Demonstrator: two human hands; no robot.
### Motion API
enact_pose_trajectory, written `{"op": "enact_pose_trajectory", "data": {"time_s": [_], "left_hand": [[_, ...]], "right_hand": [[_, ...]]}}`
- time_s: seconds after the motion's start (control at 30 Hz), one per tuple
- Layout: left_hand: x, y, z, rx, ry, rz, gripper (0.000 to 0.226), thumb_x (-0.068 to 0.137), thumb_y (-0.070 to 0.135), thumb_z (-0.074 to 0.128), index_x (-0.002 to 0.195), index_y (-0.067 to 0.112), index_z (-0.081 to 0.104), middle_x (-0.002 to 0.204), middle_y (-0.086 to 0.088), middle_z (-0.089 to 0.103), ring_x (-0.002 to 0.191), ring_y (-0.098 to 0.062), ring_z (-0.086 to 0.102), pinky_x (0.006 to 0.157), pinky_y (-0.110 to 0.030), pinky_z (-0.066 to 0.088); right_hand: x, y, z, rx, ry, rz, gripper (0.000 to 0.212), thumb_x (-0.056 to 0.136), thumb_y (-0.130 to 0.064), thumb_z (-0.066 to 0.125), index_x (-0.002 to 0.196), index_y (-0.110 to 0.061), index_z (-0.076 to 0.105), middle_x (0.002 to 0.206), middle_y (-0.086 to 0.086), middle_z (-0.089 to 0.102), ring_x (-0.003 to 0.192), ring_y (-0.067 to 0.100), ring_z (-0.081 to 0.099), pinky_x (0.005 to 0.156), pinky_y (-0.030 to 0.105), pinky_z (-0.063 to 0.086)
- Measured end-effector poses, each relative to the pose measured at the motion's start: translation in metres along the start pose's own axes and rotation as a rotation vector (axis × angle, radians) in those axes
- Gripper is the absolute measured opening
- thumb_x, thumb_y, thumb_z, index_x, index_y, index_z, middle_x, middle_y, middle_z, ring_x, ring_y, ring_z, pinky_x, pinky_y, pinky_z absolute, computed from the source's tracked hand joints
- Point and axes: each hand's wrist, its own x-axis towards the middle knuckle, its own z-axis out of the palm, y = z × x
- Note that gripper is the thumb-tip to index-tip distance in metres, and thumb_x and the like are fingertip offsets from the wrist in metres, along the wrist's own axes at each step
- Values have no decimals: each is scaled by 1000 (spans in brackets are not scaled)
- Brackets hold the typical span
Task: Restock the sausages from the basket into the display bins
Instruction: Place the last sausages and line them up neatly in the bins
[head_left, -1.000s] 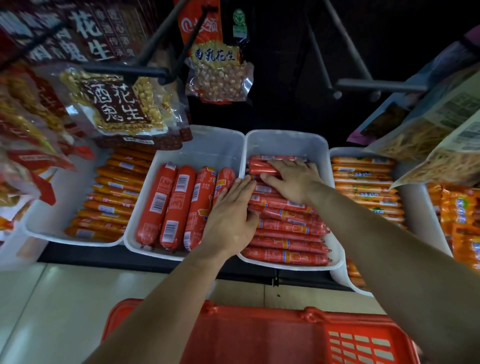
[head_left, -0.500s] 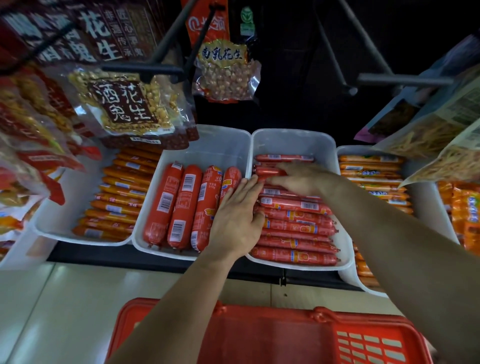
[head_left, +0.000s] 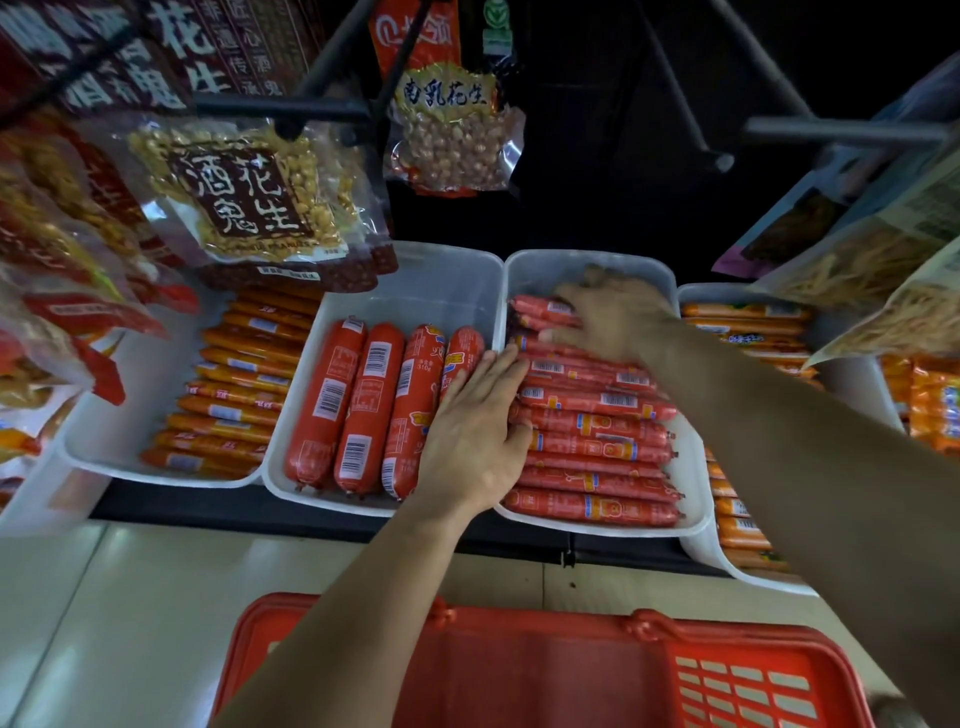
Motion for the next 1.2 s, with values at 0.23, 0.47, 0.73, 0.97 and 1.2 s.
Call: {"op": "enact_pose_trajectory", "data": {"time_s": [0.23,0.47,0.73,0.97,1.2], "left_hand": [[-1,1,0,-28,5,-8,63,101,31,45,158,26,18,165,16,10,149,5,-4,114,-13,-15],[-1,2,-1,-90,25,-37,56,104,27,40,157,27,23,164,16,16,149,6,2,118,-16,-8],[0,-1,-1,-134,12,-49,53,105,23,40,156,26,28,163,15,20,149,5,6,117,-15,-8],[1,-3,-3,-278,-19,-112,52,103,16,45,153,29,35,160,18,26,146,7,9,124,-29,7],[-20,19,-37,-279,-148,-239,43,102,17,46,143,31,48,132,1,62,100,-10,61,76,-11,40]], "right_hand": [[-40,-10,-1,127,78,83,73,94,-69,29,157,-35,17,161,7,25,146,31,24,118,49,20],[-108,-48,46,103,-117,20,73,89,-72,0,151,-42,-23,166,-5,-15,152,20,-12,122,50,-5],[-68,-30,35,98,44,183,70,97,-62,8,158,-32,-7,167,-2,-2,153,23,-4,122,50,1],[-88,-40,47,56,-102,-2,67,97,-64,4,154,-36,-18,165,-4,-20,151,18,-19,121,49,-9],[-116,-59,24,225,-54,-18,72,96,-64,22,158,-31,7,165,-2,11,151,25,12,122,46,12]]}}
